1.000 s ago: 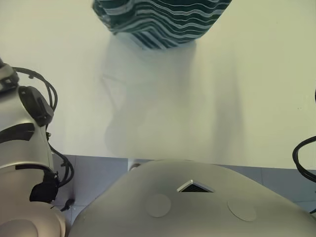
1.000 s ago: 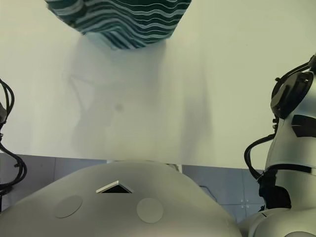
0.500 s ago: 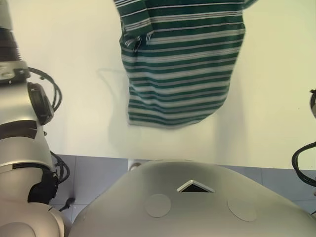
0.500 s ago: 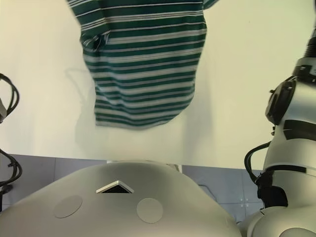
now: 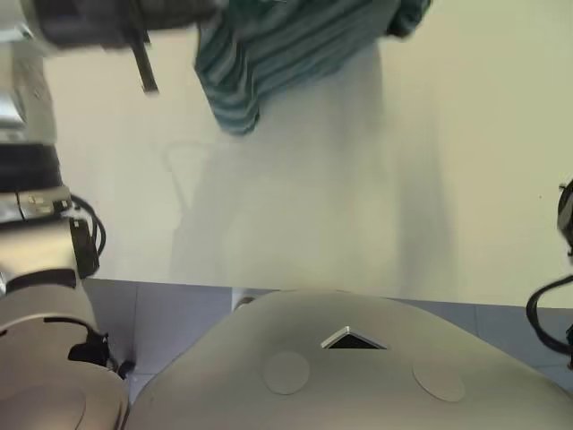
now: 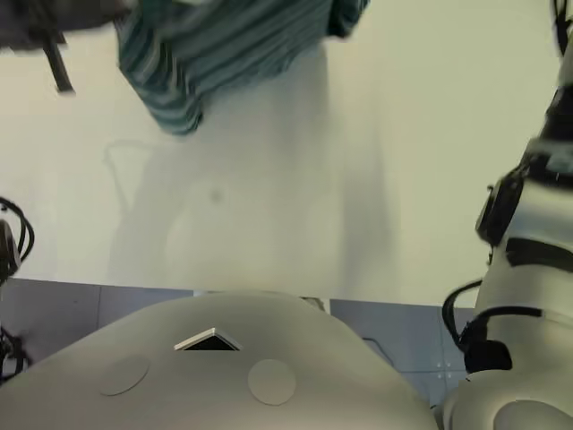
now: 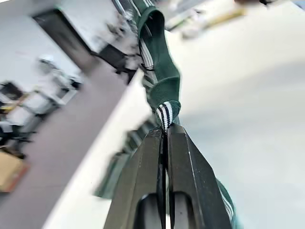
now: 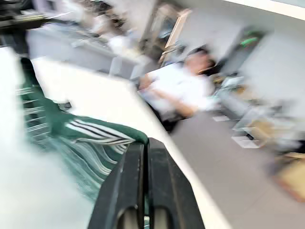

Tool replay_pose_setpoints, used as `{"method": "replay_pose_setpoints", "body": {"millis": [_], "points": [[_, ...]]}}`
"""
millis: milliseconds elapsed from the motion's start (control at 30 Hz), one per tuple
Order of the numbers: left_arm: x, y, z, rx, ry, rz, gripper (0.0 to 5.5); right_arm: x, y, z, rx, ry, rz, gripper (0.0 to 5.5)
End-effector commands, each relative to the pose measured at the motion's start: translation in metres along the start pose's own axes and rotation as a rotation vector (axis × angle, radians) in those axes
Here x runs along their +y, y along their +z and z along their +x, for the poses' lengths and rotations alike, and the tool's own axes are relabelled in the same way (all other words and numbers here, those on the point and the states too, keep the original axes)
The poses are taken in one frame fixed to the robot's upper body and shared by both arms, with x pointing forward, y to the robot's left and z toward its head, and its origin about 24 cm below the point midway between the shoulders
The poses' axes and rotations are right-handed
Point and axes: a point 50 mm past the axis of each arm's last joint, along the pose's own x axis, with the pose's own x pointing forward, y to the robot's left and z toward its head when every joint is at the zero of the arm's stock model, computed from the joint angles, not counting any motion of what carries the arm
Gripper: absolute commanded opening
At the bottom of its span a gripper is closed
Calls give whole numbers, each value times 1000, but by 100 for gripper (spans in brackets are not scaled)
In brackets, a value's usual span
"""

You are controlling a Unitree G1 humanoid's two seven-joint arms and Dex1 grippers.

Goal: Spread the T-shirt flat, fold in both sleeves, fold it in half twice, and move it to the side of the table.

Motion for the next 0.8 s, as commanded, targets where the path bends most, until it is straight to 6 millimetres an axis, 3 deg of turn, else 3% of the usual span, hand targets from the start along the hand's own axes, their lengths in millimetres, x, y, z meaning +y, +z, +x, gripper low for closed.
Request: {"method": "replay_pose_setpoints", "body": {"millis": [33, 167, 333, 533, 667, 767, 800], "points": [[-20, 8, 5, 21, -84, 17, 2, 33, -9, -10, 78, 192, 40, 0], [-47, 15, 7, 56, -211, 21, 2, 59, -24, -13, 160, 294, 90, 0], [-90, 8, 18, 103, -363, -10, 2, 100, -47, -9, 240, 407, 156, 0], [-114, -9, 21, 222, -421, 29, 2, 148, -69, -13, 337, 560, 226, 0], [-128, -17, 25, 245, -441, 58, 2, 166, -83, -10, 378, 572, 230, 0], [-134, -24, 25, 264, -453, 52, 2, 169, -87, -9, 392, 544, 216, 0], [-134, -27, 23, 279, -457, 44, 26, 168, -88, -8, 394, 523, 212, 29]]}}
